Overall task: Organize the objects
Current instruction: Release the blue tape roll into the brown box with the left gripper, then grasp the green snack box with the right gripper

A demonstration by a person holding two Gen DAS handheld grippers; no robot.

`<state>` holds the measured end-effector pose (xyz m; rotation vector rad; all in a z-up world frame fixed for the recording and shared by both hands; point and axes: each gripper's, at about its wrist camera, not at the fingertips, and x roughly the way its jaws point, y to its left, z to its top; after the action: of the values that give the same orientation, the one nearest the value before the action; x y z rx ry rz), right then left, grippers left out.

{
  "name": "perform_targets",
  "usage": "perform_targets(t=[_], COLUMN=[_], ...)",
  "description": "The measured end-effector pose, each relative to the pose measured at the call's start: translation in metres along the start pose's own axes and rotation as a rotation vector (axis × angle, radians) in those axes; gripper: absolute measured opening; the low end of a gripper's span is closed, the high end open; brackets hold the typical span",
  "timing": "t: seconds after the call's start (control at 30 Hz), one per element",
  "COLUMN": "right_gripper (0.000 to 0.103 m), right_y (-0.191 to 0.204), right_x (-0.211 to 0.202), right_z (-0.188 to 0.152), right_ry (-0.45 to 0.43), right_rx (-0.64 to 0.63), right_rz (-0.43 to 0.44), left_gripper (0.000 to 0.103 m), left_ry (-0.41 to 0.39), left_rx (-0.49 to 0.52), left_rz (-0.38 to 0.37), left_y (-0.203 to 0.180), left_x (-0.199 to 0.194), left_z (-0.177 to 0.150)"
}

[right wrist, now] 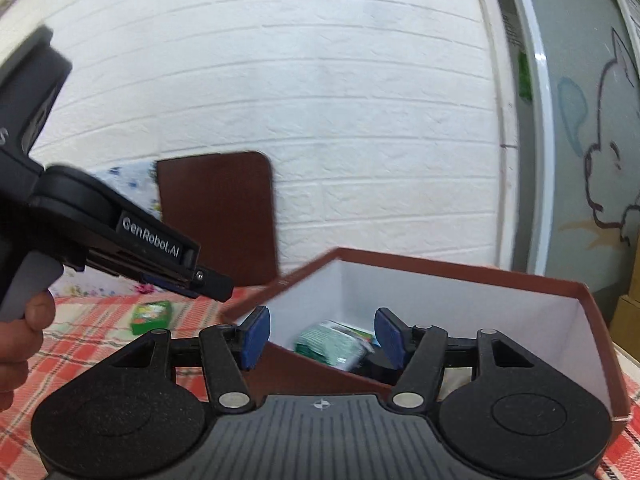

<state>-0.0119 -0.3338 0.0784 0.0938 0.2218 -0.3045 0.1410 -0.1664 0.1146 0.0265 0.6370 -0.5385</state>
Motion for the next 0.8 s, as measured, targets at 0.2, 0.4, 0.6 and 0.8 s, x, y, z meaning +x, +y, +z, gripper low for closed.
perform_targets(t=[0.2, 0.4, 0.6, 0.8], right_gripper=[0.059, 0.057, 0.057, 0.077], right_y=[0.067, 0.124, 0.164, 0.199], right_x=[0.008, 0.058, 0.117, 0.193], right_z=[0.004, -0.021, -0.035, -0.025], right_ry=[0.035, 0.198, 0.274, 0.256], right_rx=[-0.074, -0.097, -0.083, -0.188], right_rz=[0.134, 0.244, 0.251, 0.195], left_gripper=[0.035, 0.036, 0.055, 0.06], left_ry=[0.03, 0.071, -0.088, -0.114], left_rx=[-0.059, -0.18, -0.157, -0.196], left_rz=[0.229, 0.48, 0.461, 0.421], left_y=[0.086, 0.188, 0.205, 0.214], left_x=[-0.012, -0.01, -0.019, -0.02], left_z=[-0.043, -0.092, -0.124, -0.127])
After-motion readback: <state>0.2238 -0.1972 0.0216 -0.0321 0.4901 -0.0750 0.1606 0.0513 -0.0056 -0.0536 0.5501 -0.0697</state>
